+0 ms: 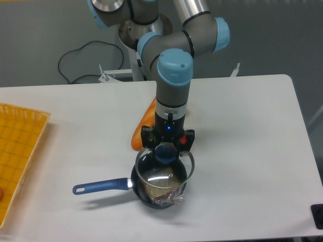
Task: Close the pot lid
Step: 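Lower the held glass lid down onto the rim of the blue-handled pan, then hold the lid on the pan and adjust it to sit flat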
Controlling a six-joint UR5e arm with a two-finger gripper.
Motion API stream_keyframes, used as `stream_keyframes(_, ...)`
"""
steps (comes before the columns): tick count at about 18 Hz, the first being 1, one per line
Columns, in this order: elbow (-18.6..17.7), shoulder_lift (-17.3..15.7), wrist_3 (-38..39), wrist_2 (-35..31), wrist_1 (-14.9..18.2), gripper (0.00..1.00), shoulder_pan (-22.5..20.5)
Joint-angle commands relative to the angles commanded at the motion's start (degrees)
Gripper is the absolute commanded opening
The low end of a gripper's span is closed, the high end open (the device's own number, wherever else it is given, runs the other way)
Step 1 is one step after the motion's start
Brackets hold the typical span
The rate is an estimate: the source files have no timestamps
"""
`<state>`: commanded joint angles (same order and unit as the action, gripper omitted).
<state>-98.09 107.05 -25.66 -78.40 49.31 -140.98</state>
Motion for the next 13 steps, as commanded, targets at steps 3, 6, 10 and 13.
stream_keyframes(3,0.18,1.05,0.09,-0.09,-1.76,0.3,1.05)
stream_keyframes(6,0.97,1.67,1.14,-0.96,-1.76,0.3,1.23)
stream_keyframes(10,1.41,2.29,1.58,-1.14,-2.11,0.3,2.02)
stream_keyframes(13,1.93,2.55,1.84,-1.23,-2.11,0.3,2.02)
